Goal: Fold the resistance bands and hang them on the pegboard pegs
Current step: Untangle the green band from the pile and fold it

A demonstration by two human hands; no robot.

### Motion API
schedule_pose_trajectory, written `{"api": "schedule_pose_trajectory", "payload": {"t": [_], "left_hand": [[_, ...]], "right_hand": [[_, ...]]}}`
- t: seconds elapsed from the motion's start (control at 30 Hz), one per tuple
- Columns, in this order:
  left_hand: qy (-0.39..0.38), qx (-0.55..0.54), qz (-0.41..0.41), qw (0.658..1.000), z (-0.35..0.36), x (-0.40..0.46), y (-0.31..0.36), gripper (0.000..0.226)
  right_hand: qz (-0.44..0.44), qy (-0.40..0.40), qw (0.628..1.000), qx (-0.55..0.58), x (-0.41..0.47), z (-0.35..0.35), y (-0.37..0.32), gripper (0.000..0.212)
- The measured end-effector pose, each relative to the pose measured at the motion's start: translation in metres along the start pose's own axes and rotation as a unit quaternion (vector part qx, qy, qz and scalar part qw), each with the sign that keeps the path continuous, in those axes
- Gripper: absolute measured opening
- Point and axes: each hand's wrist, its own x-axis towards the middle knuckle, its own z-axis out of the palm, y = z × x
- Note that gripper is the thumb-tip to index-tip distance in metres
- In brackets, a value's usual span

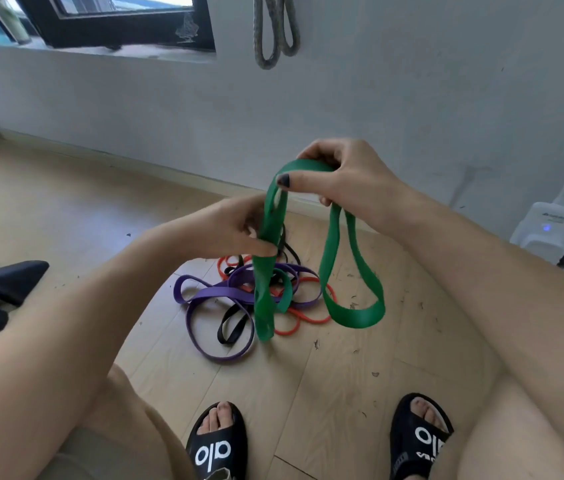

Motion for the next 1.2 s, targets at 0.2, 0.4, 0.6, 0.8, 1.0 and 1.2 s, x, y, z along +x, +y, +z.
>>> {"api": "schedule_pose_trajectory", "payload": {"t": [0.2,0.4,0.6,0.8,1.0,1.2], "left_hand": [[0.031,-0.008,-0.038,0.999,0.007,0.002,-0.001,0.022],[0.038,0.013,-0.065,0.997,0.005,0.002,0.011,0.018],[0.08,0.013,-0.074,0.994,0.001,0.0,0.014,0.014],[0.108,0.03,-0.067,0.991,-0.006,-0.003,0.005,0.018],[0.127,-0.016,-0.037,0.991,-0.003,-0.001,0.016,0.013],[0.15,-0.017,-0.004,0.989,0.002,0.004,0.027,0.021]], "right_hand": [[0.018,0.017,0.999,0.039,-0.004,-0.024,0.007,0.031],[0.047,0.011,0.998,0.031,-0.005,-0.032,0.023,0.037],[0.07,-0.036,0.995,-0.062,-0.007,-0.039,0.03,0.032],[0.102,-0.169,0.95,-0.243,-0.01,-0.027,0.034,0.021],[0.088,-0.173,0.962,-0.194,-0.01,-0.004,0.032,0.035],[0.04,-0.15,0.986,-0.066,-0.013,0.017,0.021,0.027]]}}
